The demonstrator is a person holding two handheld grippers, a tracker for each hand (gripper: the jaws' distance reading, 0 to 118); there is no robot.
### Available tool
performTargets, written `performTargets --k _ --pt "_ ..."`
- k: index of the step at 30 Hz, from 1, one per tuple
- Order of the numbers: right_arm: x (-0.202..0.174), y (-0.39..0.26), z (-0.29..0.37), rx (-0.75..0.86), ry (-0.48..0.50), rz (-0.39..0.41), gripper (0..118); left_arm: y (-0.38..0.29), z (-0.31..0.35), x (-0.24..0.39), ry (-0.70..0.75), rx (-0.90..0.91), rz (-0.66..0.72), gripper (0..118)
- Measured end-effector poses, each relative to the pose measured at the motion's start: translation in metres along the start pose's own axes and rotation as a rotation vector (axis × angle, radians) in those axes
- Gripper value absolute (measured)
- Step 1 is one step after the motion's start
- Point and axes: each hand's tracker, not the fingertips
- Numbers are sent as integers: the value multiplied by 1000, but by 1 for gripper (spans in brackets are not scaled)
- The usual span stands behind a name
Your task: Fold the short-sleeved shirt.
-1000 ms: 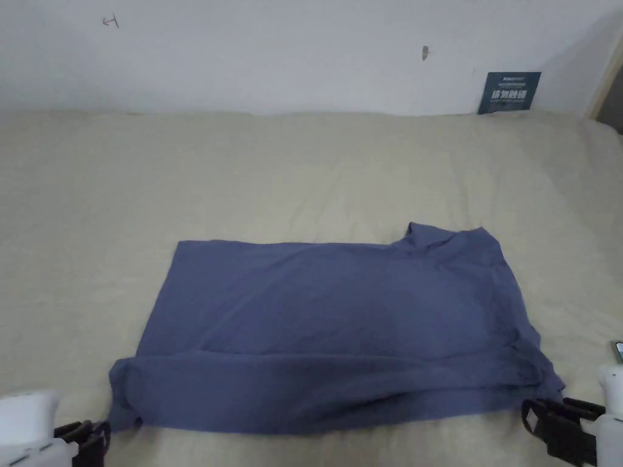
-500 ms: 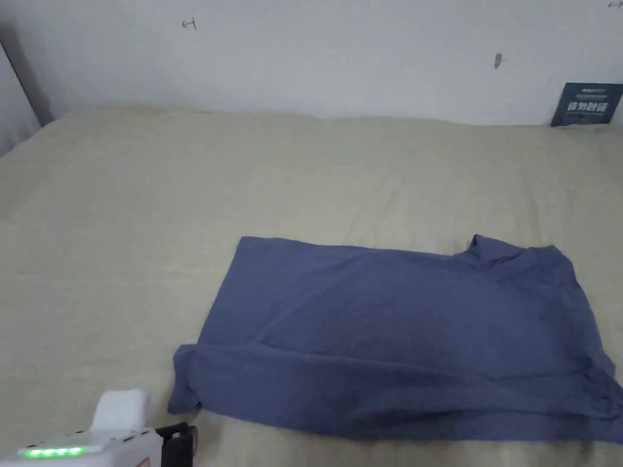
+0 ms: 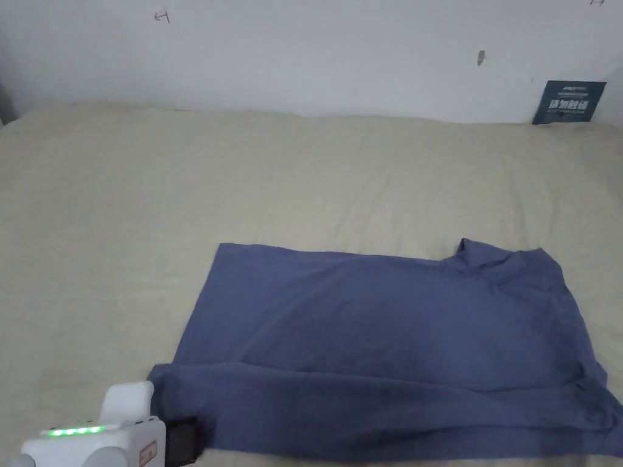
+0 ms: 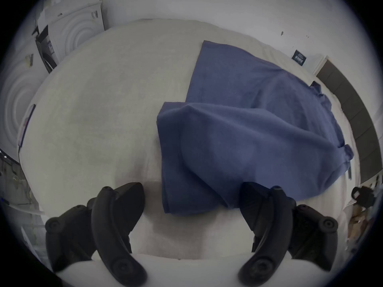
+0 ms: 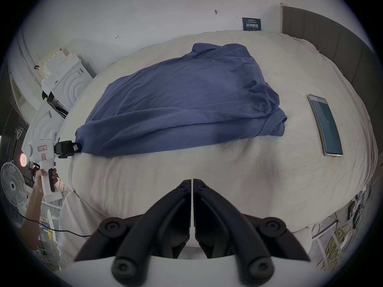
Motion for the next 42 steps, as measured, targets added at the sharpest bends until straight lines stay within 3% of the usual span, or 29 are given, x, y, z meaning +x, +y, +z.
performTargets --k 3,6,8,9,10,11,13,22,26,27,29,30,31,35,42 --pt "4 1 -3 -3 -6 -5 6 -2 9 7 14 10 -48 85" --pt "7 2 -6 -8 -13 -14 6 0 11 8 11 20 -73 63" --pt "8 2 -6 -9 -18 -19 6 1 13 15 24 23 -98 43" --pt "9 1 -6 -7 -17 -22 6 2 16 17 5 29 -108 22" --pt "11 1 -5 -6 -15 -26 6 2 16 19 -26 40 -103 9" --pt "12 0 -4 -4 -16 -30 6 2 14 23 -61 34 -81 9" --pt "17 0 -3 1 -25 -40 6 4 9 31 33 15 -158 9" --pt "57 19 -7 30 -108 -89 6 9 22 13 -44 17 -53 9" --pt "74 39 -21 55 -145 -63 8 11 22 16 -40 5 -56 9" --pt "78 45 -25 46 -160 -55 15 12 22 17 -36 0 -59 9" --pt "85 54 -36 8 -202 -48 72 12 23 18 -34 -3 -60 9" --pt "90 57 -43 4 -203 -48 94 13 23 18 -33 -5 -59 9" --pt "94 58 -49 -1 -205 -41 107 13 23 18 -33 -6 -59 9" --pt "99 65 -67 -44 -239 -3 107 14 26 20 -41 -16 -50 9" --pt "98 65 -83 -62 -241 -22 103 15 26 25 -41 -32 -45 9"
